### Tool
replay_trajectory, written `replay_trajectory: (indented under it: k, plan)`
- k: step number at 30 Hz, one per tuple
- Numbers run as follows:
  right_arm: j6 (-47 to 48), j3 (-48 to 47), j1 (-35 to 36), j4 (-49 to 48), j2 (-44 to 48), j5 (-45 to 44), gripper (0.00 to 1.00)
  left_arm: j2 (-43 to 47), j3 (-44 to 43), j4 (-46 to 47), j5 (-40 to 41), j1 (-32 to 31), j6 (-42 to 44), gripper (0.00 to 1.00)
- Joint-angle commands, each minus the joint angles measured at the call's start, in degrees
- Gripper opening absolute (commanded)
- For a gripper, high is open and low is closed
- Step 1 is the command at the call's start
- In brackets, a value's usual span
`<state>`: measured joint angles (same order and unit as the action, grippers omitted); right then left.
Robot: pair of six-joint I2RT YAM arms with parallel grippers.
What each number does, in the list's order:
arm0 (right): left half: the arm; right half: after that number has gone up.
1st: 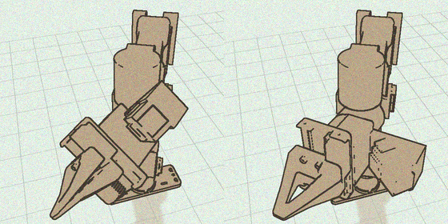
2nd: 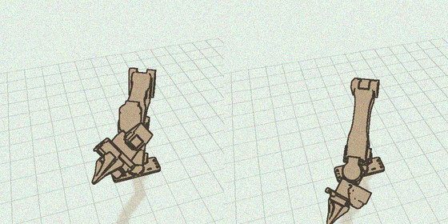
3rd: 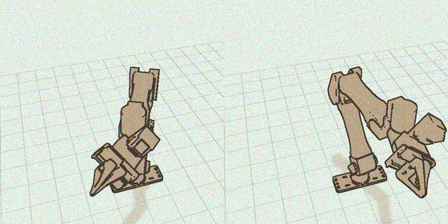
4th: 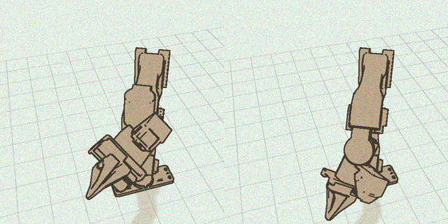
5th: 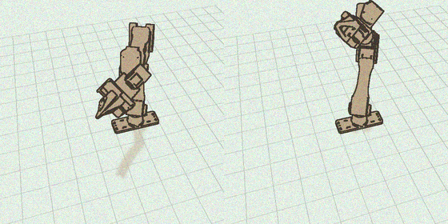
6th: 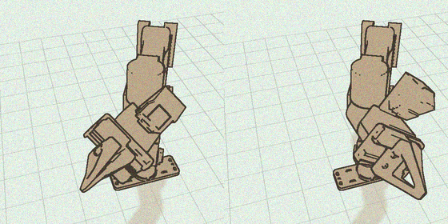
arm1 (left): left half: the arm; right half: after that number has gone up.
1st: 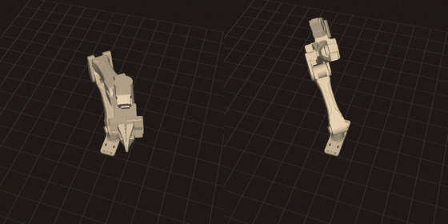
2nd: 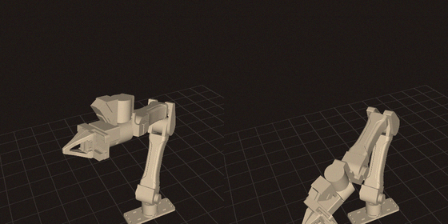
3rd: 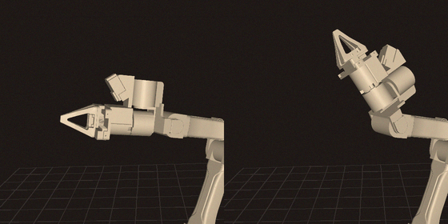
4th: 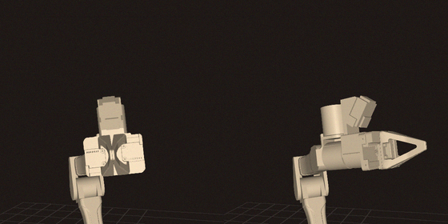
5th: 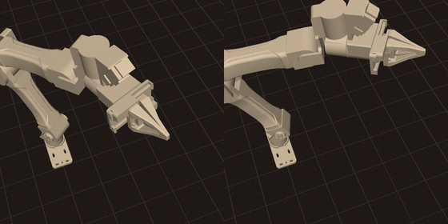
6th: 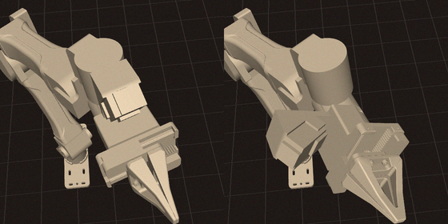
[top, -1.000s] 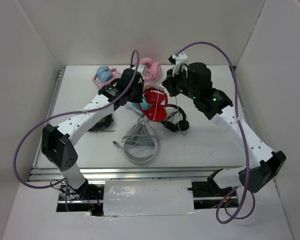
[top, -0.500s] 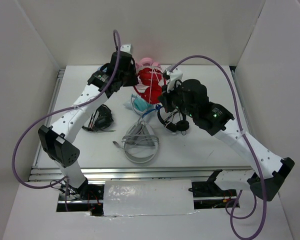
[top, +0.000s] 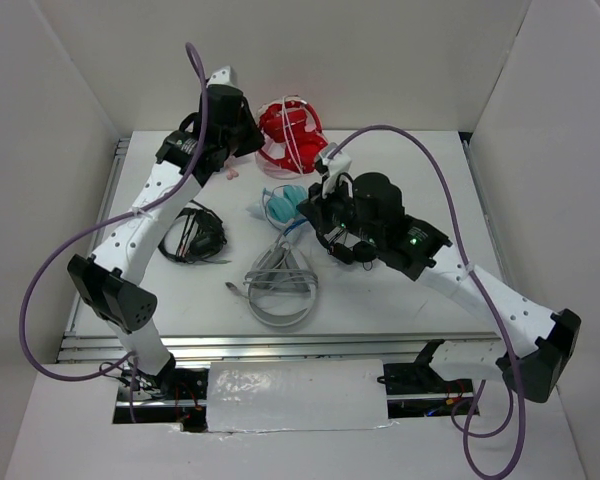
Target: Wrap the headphones
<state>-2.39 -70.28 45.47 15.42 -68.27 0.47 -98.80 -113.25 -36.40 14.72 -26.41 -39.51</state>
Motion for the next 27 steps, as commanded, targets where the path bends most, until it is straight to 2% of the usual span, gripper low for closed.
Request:
replay_trajectory:
  k: [1, 6, 7, 8, 10, 14, 19, 23, 27]
  plan:
    - [1.8, 3.0, 1.2, -9.3, -1.2, 0.1, 0.19, 3.2, -3.9, 5.5, -1.3, -0.1, -3.5, 0.00]
    - [5.5, 10.6, 0.9, -21.2, -2.0, -9.0, 0.20, 4.1, -7.6, 4.2, -6.2, 0.0, -1.5, 0.00]
    - [5.2, 10.9, 0.5, -22.0, -2.7, -10.6, 0.16, 4.5, -7.9, 4.3, -6.8, 0.0, -0.9, 0.00]
    - [4.9, 11.0, 0.1, -22.4, -3.0, -11.8, 0.03, 5.0, -8.3, 4.1, -7.1, 0.0, -0.8, 0.00]
    - [4.2, 11.8, -0.7, -23.2, -2.8, -12.9, 0.00, 6.4, -9.0, 4.3, -7.6, 0.0, -0.3, 0.00]
    - [4.8, 17.0, -1.4, -30.2, 0.1, -8.7, 0.00, 8.1, -9.6, 3.6, -6.4, 0.0, 0.2, 0.00]
    - [4.9, 26.3, -0.2, -36.6, 10.9, -4.0, 0.00, 9.0, -9.4, 2.2, -0.4, 0.6, 0.7, 0.00]
    - [4.2, 27.0, 0.7, -31.3, 18.8, 3.7, 0.00, 7.8, -8.7, 2.4, 2.9, 1.5, -0.6, 0.00]
    - [3.0, 27.1, 1.6, -26.1, 25.0, 7.1, 0.00, 5.4, -8.7, 2.1, 4.6, 2.9, -2.7, 0.00]
